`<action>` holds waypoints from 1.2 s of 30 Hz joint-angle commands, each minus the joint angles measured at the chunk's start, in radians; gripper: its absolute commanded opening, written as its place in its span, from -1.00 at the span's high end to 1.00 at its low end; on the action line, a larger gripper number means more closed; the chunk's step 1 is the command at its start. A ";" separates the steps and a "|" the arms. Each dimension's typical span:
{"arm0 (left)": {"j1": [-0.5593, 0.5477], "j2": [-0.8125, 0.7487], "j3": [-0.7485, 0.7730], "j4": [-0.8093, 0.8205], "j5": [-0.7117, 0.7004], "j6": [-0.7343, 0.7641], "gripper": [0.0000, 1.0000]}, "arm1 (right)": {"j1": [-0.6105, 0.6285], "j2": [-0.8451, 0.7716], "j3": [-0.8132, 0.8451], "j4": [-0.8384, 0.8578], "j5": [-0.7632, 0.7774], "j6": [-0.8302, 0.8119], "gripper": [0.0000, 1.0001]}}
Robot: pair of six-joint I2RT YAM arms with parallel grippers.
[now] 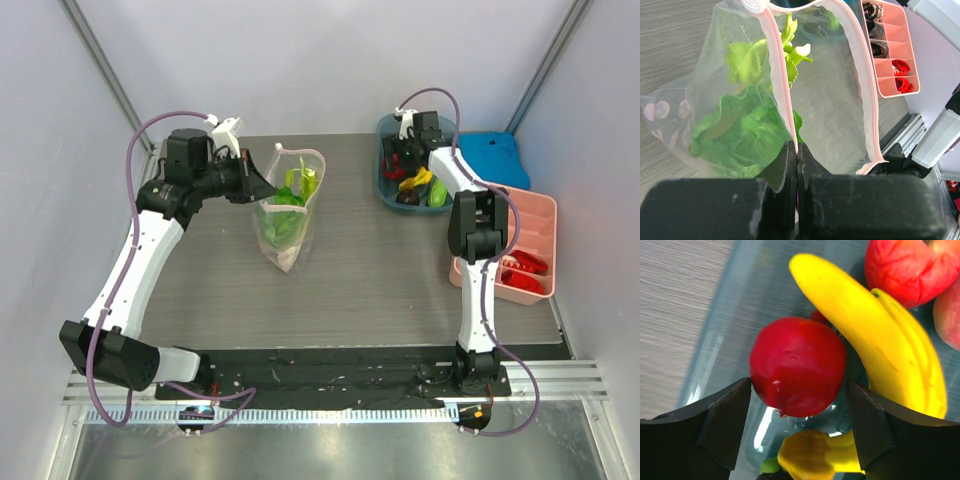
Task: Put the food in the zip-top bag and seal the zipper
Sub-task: Pick up the fake fruit from the bin.
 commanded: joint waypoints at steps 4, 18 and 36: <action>0.007 0.004 0.042 0.032 0.024 0.005 1.00 | 0.006 0.034 0.017 0.029 0.058 -0.030 -0.66; 0.007 0.007 0.044 0.032 0.036 0.000 1.00 | 0.004 0.054 0.078 0.089 0.047 0.053 -0.80; 0.007 0.023 0.053 0.012 0.041 0.023 1.00 | 0.001 -0.005 0.015 0.123 -0.005 0.079 0.03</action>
